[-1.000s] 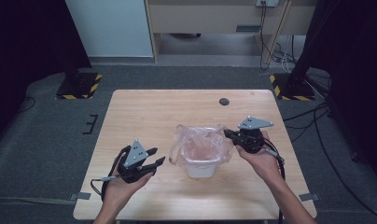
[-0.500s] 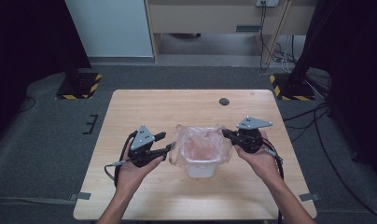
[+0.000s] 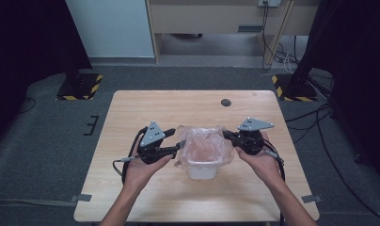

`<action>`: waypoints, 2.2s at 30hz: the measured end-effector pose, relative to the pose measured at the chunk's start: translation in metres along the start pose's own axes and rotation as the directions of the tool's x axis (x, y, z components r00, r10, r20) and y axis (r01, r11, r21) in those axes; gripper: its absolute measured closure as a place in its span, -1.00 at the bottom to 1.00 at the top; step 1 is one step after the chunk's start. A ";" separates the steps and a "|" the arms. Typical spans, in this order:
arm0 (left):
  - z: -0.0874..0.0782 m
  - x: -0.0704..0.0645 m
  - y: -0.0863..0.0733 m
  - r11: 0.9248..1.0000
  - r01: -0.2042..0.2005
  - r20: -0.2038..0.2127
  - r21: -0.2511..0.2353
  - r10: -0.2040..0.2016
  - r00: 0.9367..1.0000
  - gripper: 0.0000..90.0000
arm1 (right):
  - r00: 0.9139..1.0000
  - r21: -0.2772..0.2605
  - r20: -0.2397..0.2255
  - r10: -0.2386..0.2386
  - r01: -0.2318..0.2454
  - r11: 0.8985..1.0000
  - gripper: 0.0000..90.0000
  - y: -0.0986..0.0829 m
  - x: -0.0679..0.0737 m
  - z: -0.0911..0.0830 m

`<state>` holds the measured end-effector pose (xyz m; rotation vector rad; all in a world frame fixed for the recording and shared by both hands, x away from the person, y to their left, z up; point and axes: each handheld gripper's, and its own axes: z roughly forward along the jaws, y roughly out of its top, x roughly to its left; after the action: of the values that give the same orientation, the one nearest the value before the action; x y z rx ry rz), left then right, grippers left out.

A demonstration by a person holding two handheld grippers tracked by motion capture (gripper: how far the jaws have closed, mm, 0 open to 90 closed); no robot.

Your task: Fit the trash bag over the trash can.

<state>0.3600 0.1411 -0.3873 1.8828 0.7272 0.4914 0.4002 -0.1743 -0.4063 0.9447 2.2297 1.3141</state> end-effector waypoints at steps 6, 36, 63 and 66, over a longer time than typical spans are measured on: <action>0.010 0.000 0.002 1.000 -0.025 -0.005 0.011 0.025 1.000 0.10 | 1.000 0.001 -0.004 -0.004 0.004 1.000 1.00 0.000 0.001 0.000; 0.039 0.020 -0.010 0.965 0.250 -0.053 0.080 -0.246 0.968 1.00 | 1.000 0.013 0.021 -0.007 0.006 1.000 1.00 -0.009 -0.004 0.002; 0.059 0.019 -0.045 0.927 0.312 -0.028 0.206 -0.314 0.949 1.00 | 1.000 0.101 -0.015 0.025 -0.024 0.995 1.00 -0.028 -0.001 0.022; 0.060 0.020 -0.048 0.925 0.316 -0.032 0.211 -0.317 0.948 1.00 | 0.999 0.106 -0.021 0.031 -0.028 0.994 1.00 -0.030 -0.002 0.024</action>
<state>0.3996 0.1292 -0.4548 1.9116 1.0968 0.2104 0.4059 -0.1708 -0.4444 1.0081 2.3308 1.2359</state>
